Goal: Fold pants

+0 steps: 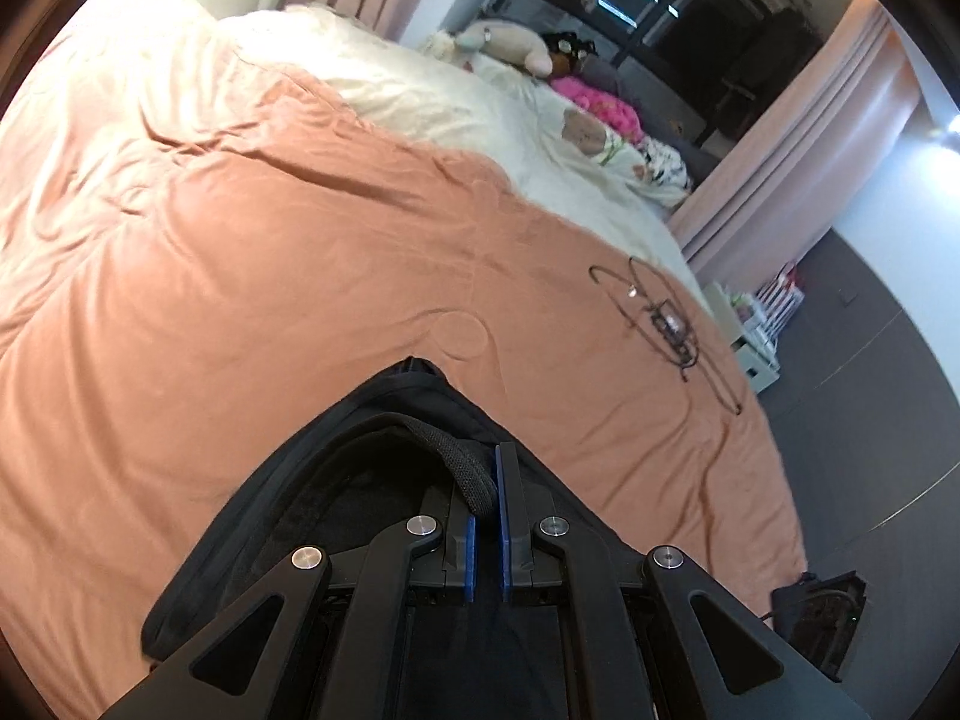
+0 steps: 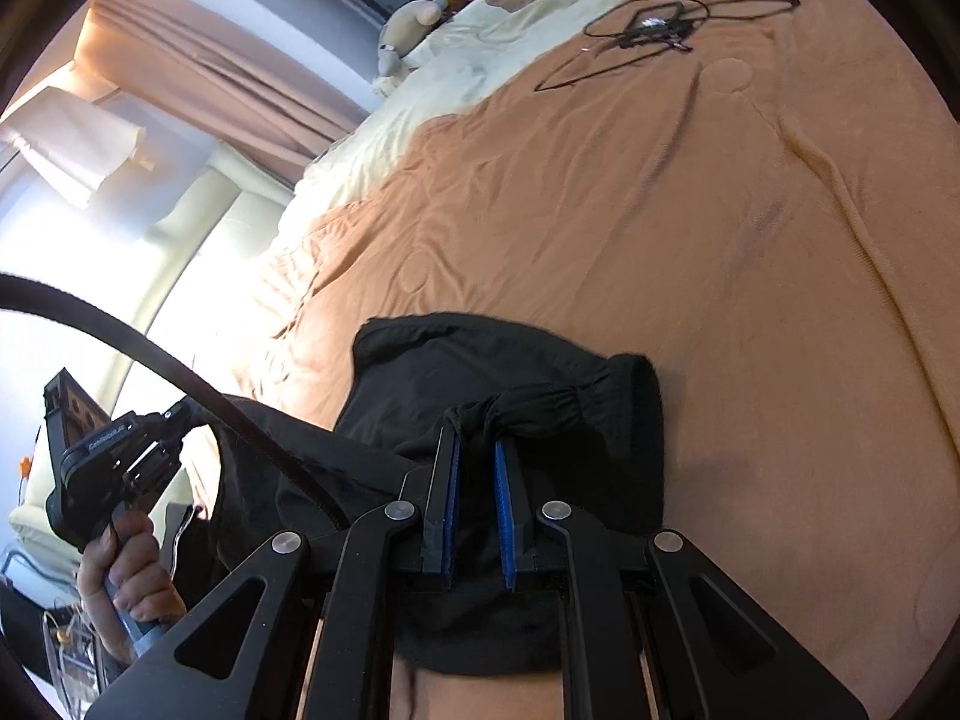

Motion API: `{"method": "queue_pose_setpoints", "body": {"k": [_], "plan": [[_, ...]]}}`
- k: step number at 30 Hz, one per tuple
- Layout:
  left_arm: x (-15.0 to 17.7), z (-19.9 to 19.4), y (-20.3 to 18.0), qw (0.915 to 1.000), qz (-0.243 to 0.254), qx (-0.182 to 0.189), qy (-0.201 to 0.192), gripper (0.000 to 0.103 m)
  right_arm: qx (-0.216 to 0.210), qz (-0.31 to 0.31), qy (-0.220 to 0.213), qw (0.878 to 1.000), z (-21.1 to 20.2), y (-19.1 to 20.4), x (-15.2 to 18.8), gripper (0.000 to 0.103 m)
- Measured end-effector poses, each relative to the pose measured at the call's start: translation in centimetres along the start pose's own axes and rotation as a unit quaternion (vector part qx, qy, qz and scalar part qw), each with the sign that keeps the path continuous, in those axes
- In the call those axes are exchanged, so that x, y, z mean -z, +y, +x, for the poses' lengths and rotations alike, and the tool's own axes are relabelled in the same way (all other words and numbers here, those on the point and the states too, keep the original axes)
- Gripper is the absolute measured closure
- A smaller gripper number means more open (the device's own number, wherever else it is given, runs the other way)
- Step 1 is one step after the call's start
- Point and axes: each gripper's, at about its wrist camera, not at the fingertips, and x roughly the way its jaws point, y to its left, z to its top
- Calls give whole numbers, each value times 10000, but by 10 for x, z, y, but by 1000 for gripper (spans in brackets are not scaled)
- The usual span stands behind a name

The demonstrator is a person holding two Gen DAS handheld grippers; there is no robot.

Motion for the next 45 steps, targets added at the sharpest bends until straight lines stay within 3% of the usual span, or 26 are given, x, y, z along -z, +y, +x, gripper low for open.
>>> {"method": "queue_pose_setpoints", "body": {"k": [4, 6, 8, 9, 10, 12, 14, 16, 23, 35, 39, 41, 45], "plan": [[-11, 30, 1, 9999, 143, -54, -19, 98, -73, 34, -5, 10000, 11, -8, -2, 87], [-16, 42, -3, 9991, 377, -209, -23, 97, -40, -152, -47, 9999, 9, -9, -4, 70], [-20, 53, -1, 9986, 447, -269, 30, 97, 164, -398, -269, 9987, 1, -9, -4, 37], [-22, 59, 0, 9983, 489, -325, 72, 97, 205, -497, -362, 9979, -4, -10, -4, 34], [-24, 66, 1, 9974, 557, -431, 135, 97, 185, -573, -413, 9973, -9, -11, -4, 34], [-25, 74, 3, 9957, 681, -574, 260, 86, 289, -700, -440, 9962, -13, -9, -3, 34], [-24, 75, 4, 9932, 847, -733, 308, 57, 520, -870, -418, 9940, -11, -7, 0, 34], [-23, 69, 3, 9902, 1071, -867, 224, 45, 606, -949, -328, 9931, -5, -4, 4, 34], [-27, 75, 17, 9773, 1553, -1352, 491, 43, 727, -1242, -90, 9896, 8, 14, 5, 34], [-12, 155, 16, 9369, 2641, -1919, 1247, 43, 989, -1709, 232, 9800, 35, 17, -14, 34], [-14, 177, 14, 9316, 2738, -1980, 1340, 43, 1210, -1928, 361, 9731, 50, 22, -19, 35], [-18, 188, 13, 9340, 2668, -1958, 1344, 43, 1231, -2004, 434, 9710, 56, 24, -20, 58], [-27, 205, 9, 9369, 2540, -2010, 1318, 43, 1370, -2065, 481, 9676, 68, 28, -25, 71]]}}
